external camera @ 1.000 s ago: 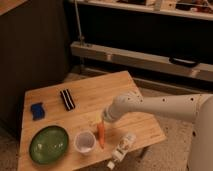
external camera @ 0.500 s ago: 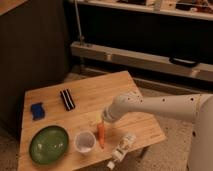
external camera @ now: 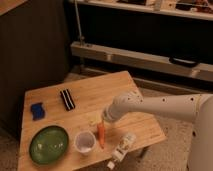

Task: Place the eraser in the ceramic cup

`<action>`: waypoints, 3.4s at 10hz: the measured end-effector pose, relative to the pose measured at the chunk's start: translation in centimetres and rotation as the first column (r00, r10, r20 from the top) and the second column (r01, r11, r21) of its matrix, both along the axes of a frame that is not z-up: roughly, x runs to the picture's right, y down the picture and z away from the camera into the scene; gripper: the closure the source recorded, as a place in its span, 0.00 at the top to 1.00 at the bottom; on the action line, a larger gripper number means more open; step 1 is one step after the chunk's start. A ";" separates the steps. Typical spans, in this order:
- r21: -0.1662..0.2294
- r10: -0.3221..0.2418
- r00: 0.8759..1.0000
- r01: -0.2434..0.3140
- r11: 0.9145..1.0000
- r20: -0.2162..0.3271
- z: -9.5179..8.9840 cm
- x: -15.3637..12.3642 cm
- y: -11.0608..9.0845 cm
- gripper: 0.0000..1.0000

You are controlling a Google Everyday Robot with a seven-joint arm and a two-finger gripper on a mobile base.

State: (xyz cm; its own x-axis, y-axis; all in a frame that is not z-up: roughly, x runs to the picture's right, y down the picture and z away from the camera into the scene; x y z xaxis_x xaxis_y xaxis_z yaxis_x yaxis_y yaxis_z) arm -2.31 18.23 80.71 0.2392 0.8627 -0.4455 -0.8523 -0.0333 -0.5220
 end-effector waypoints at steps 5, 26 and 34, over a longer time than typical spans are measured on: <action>0.016 -0.039 0.999 0.039 0.999 -0.007 -0.1 -0.3 -0.8 0.80; 0.234 -0.385 0.912 0.408 0.882 -0.140 13.2 -24.1 -16.6 0.80; 0.159 -0.395 0.909 0.412 0.897 -0.130 17.0 -26.3 -15.9 0.80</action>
State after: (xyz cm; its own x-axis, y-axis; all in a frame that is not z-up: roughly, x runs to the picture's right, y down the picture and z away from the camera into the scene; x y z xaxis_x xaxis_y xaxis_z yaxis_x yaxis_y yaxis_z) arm -28.56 2.28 97.75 0.5492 0.7676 -0.3303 -0.8169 0.4100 -0.4056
